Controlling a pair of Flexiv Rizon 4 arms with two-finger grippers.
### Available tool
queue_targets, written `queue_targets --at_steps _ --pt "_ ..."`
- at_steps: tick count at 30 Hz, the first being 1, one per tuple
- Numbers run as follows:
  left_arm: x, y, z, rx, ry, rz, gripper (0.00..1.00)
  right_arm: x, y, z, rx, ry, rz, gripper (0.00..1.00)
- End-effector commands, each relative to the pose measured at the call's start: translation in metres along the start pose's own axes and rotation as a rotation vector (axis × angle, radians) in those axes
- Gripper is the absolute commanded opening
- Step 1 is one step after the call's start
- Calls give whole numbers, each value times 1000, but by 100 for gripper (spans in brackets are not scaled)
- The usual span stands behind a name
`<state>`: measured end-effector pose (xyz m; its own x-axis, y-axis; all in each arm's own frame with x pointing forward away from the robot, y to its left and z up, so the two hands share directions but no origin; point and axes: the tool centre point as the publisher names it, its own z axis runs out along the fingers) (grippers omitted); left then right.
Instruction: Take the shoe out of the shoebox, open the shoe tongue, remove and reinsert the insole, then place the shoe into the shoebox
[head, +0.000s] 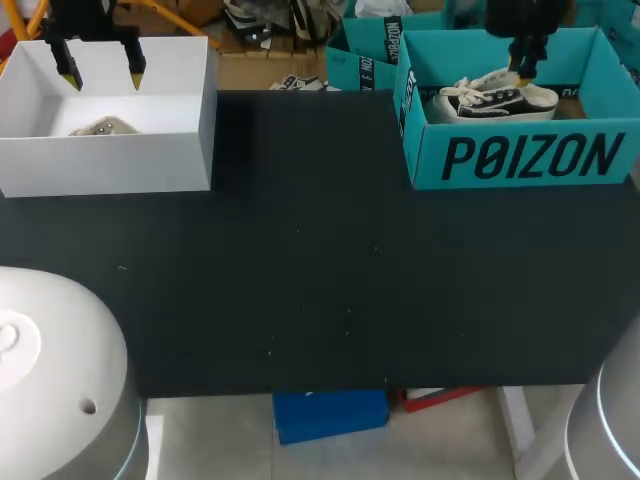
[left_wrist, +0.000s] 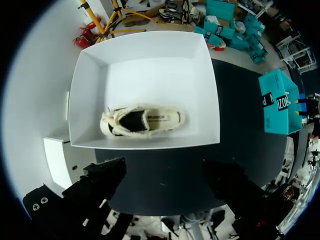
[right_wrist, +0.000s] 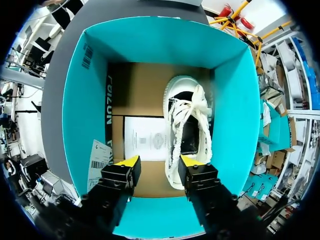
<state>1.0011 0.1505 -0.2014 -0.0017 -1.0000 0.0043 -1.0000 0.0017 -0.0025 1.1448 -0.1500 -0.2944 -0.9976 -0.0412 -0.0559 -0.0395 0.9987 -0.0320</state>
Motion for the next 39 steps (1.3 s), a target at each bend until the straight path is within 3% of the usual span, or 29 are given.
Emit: queue_targets --at_steps 1,14,39 --pt "0 0 -1 -2 -2 -1 100 -15 -1 14 -6 20 -1 45" --pt "0 0 -1 -2 -2 -1 100 -28 -2 37 -29 33 -14 45" --pt "0 0 -1 -2 -2 -1 100 -10 1 73 -58 64 21 43"
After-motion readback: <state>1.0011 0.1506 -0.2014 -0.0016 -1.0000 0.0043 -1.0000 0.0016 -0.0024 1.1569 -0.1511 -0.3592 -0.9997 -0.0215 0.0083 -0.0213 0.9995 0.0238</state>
